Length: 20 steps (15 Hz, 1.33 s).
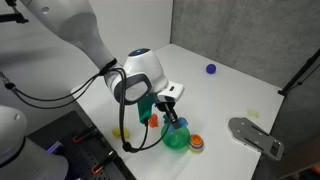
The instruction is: Put the blue toy in the green bowl
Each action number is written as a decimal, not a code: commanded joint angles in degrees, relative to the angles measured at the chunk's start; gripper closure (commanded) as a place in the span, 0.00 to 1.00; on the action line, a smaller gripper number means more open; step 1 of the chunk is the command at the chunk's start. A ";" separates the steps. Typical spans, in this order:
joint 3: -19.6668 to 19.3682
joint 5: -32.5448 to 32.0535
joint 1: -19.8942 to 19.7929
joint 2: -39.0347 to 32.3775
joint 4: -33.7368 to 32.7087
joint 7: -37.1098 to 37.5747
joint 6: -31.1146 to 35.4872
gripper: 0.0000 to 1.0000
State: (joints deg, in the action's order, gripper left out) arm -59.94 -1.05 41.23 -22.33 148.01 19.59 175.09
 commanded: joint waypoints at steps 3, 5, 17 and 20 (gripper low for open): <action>8.36 2.26 -7.78 0.93 -5.31 -0.32 -7.00 0.83; 13.47 2.23 -13.01 0.91 -7.05 -0.19 -8.75 0.83; 22.70 -6.48 -22.50 5.32 -7.22 2.42 -9.90 0.00; 22.58 -10.99 -20.67 9.70 -5.92 4.57 -12.30 0.00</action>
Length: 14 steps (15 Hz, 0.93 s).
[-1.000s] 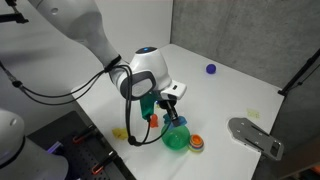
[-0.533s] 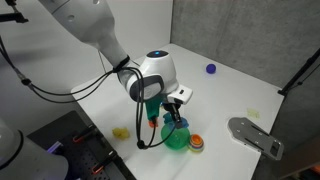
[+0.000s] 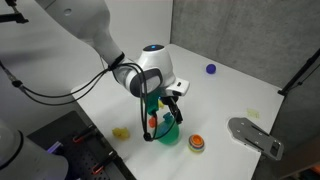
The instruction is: Put the blue toy in the green bowl
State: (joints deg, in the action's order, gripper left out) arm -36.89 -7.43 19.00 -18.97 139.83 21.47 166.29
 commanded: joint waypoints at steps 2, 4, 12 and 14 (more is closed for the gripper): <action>1.19 -8.07 1.62 10.43 3.01 4.80 -7.03 0.00; 4.68 -11.97 0.09 15.02 3.76 7.53 -10.97 0.00; 29.54 -4.39 -12.98 30.76 7.46 6.58 -27.11 0.00; 33.24 -1.47 -14.17 33.55 7.93 6.53 -30.62 0.00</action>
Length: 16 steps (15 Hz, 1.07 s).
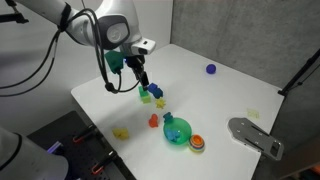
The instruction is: Put the blue toy in the green bowl
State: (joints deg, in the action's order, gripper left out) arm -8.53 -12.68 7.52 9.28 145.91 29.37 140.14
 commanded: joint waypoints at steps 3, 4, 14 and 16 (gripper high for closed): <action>8.27 8.13 -3.59 7.92 1.06 -2.49 -10.99 0.00; 9.18 8.24 -4.09 8.56 0.62 -2.41 -13.24 0.00; 7.87 7.87 -5.47 13.30 -1.12 -26.21 -26.61 0.00; 7.54 8.12 -5.59 14.03 -0.83 -28.50 -26.68 0.00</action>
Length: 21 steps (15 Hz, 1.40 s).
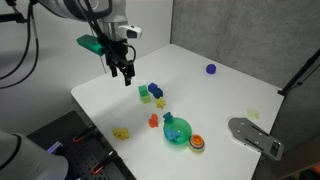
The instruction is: Put the blue toy in the green bowl
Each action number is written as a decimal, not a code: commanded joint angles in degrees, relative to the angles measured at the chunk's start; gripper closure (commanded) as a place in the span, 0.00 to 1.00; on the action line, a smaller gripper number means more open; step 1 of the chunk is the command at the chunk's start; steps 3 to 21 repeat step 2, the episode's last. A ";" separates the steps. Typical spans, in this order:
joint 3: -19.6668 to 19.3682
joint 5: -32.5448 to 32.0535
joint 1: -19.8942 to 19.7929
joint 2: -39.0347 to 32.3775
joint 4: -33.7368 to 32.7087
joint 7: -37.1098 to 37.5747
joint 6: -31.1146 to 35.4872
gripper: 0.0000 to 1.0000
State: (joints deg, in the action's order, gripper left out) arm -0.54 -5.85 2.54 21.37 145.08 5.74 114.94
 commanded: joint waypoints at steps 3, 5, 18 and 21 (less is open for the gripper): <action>0.56 0.36 -1.00 0.47 -0.04 -2.52 -0.17 0.00; 0.56 0.36 -1.00 0.47 -0.04 -2.52 -0.17 0.00; 0.56 0.36 -1.00 0.47 -0.04 -2.52 -0.17 0.00; 0.56 0.36 -1.00 0.47 -0.04 -2.52 -0.17 0.00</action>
